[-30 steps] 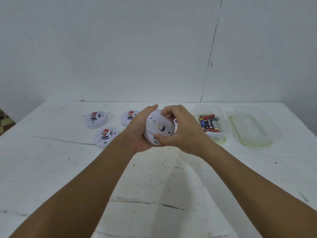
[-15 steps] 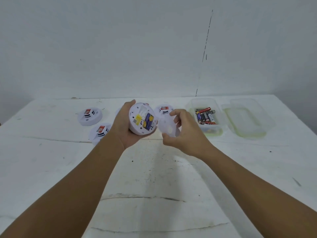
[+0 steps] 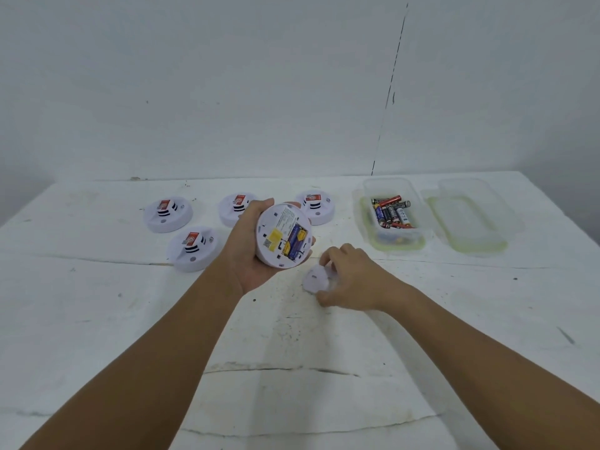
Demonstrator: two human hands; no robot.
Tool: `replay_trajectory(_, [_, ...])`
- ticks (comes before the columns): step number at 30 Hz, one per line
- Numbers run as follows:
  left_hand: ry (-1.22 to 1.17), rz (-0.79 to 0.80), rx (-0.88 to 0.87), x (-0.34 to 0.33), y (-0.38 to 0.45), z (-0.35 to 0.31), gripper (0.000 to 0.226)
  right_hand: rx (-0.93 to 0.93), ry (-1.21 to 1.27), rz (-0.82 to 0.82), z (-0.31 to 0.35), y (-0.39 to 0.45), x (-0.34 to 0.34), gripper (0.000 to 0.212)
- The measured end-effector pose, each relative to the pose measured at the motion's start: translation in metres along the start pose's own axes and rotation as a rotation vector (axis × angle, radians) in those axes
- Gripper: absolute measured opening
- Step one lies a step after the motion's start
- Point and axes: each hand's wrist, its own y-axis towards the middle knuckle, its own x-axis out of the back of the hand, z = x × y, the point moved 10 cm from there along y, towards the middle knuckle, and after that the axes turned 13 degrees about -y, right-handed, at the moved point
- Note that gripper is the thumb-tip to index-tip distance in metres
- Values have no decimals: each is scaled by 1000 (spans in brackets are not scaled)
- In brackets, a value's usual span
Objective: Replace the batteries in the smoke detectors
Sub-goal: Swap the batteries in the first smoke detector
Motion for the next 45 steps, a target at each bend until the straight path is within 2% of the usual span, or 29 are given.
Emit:
replay_trajectory(2, [-14,6,-9,2,-1,-1,39,-13,57,-106,-1,0,14,53])
replay_trajectory(6, [-53,-21,-48,8,-1,-6,42,-40,351,-518,1,-13,64,17])
replay_trajectory(8, [-58,-22,-69,7,-1,-9,42,13,442,-578,15,-16,76,12])
replay_trajectory(12, [-65,5,-77,-1,-4,-10,38,87,447,-542,40,-10,69,14])
replay_trajectory(17, [-64,24,-72,-2,-5,-6,36,69,498,-527,38,-8,63,23])
replay_trajectory(29, [-59,-13,-58,-4,-4,7,45,37,597,-433,27,-8,58,25])
replay_trajectory(45, [-27,-49,-79,-5,-4,14,42,3,686,-442,23,-9,56,21])
